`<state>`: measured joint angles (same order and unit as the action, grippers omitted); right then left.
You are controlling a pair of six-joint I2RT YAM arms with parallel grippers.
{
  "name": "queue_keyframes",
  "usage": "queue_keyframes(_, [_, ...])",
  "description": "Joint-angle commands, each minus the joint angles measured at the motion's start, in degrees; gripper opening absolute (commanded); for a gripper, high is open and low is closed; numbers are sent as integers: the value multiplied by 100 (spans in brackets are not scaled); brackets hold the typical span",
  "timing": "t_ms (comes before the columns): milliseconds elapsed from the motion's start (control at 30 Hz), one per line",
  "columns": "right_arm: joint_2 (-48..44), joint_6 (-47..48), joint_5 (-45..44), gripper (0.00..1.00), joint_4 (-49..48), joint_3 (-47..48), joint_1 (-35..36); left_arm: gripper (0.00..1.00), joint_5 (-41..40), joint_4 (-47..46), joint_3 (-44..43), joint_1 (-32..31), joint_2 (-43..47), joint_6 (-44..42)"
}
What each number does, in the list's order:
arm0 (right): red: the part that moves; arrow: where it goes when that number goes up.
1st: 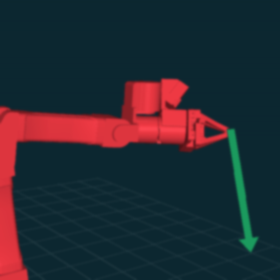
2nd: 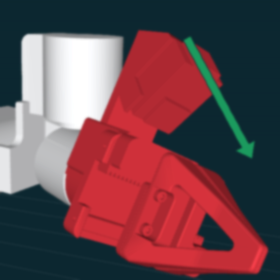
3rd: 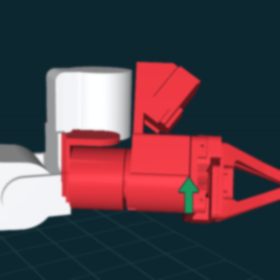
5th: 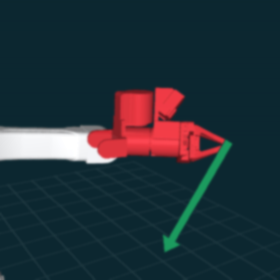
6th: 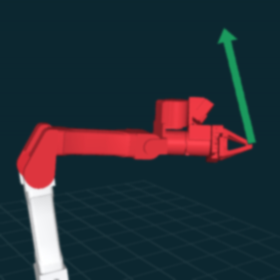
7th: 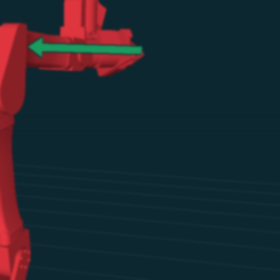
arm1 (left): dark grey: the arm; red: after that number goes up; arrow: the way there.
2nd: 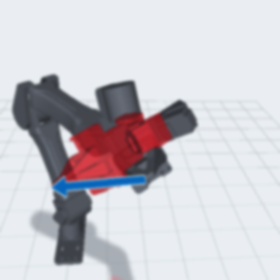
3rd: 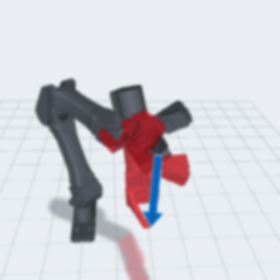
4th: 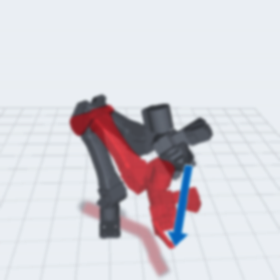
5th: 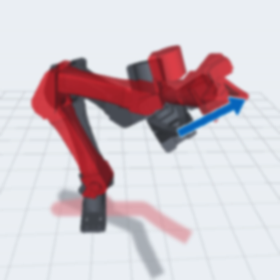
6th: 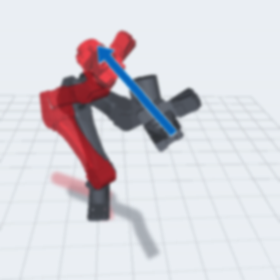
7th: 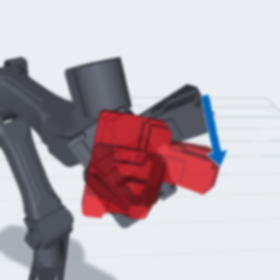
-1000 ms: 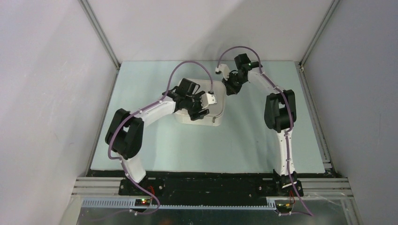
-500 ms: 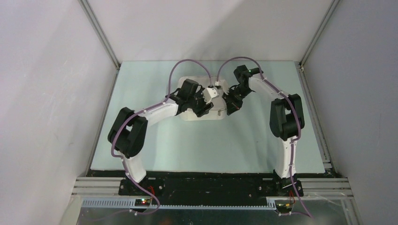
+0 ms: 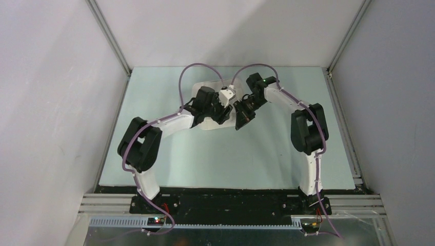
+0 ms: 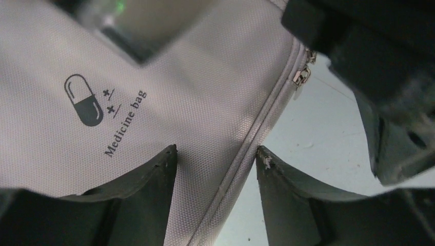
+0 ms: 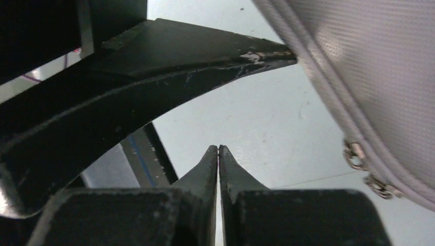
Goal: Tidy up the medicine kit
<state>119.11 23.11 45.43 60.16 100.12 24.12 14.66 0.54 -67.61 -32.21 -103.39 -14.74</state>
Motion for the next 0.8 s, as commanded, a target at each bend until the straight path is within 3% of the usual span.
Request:
queue_keyframes(0, [-119, -235, 471, 10, 272, 294, -96, 64, -386, -278, 204, 299, 391, 433])
queue_keyframes(233, [-855, -555, 254, 50, 204, 960, -1233, 80, -92, 197, 145, 615, 1462, -239])
queue_keyframes(267, [-876, -589, 180, 70, 122, 1217, -1313, 85, -102, 418, 48, 639, 1621, -277])
queue_keyframes(300, [-928, -699, -9, 83, 68, 1342, -1452, 87, -118, 525, -138, 694, 1682, -285])
queue_keyframes(333, [-944, -827, -96, 95, -72, 1614, -1523, 96, -150, 678, -239, 723, 1803, -257])
queue_keyframes(567, [-1223, -1618, -1117, 100, -1105, 2661, -2121, 100, -800, 1069, -1414, 1085, 2133, -110])
queue_keyframes(700, [-1514, -2318, -2822, 99, -1806, 2650, -2155, 100, -1321, 1223, -2169, 1332, 2133, 216])
queue_keyframes(767, [-1716, -2719, -3629, 99, -1965, 2424, -2147, 100, -2099, 1271, -2429, 1416, 2154, 676])
